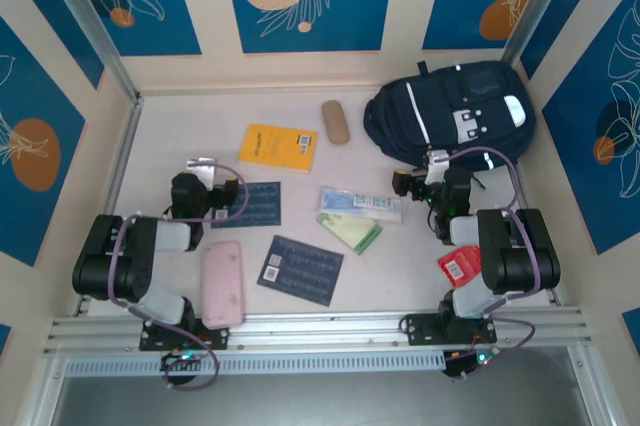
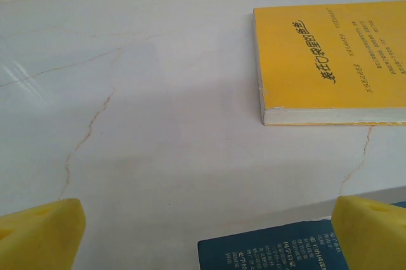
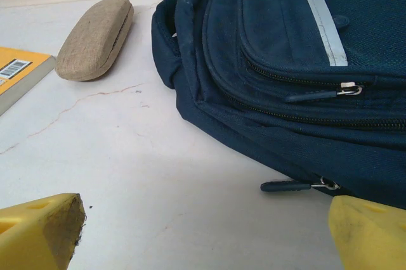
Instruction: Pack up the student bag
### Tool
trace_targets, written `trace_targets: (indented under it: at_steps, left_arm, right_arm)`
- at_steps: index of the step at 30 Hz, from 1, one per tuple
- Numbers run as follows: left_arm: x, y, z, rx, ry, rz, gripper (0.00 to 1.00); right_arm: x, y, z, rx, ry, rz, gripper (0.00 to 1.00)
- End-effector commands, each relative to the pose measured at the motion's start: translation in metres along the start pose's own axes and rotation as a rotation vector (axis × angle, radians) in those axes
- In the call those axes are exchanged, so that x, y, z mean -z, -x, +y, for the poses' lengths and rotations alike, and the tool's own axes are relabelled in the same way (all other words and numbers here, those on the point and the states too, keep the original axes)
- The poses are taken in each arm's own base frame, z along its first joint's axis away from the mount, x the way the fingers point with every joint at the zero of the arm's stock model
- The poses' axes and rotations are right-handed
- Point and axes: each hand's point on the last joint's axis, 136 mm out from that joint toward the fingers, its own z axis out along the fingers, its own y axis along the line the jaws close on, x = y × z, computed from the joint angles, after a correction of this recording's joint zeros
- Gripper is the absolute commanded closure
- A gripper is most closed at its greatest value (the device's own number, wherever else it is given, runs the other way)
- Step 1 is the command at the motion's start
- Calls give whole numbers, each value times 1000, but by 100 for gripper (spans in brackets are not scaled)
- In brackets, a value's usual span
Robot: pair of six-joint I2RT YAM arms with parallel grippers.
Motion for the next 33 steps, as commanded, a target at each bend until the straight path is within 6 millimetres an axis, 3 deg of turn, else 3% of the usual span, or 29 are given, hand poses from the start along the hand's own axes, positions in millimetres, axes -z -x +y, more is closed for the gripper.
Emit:
trace_targets:
  at_steps: [1,33]
  left_arm:
    - [-1,10,2,3,-5,-30,0]
    - [-1,10,3,7,-7,-30,0]
  right_arm:
    - [0,11,2,32,-1,-35,1]
    - [-1,12,1,23,5,-29,1]
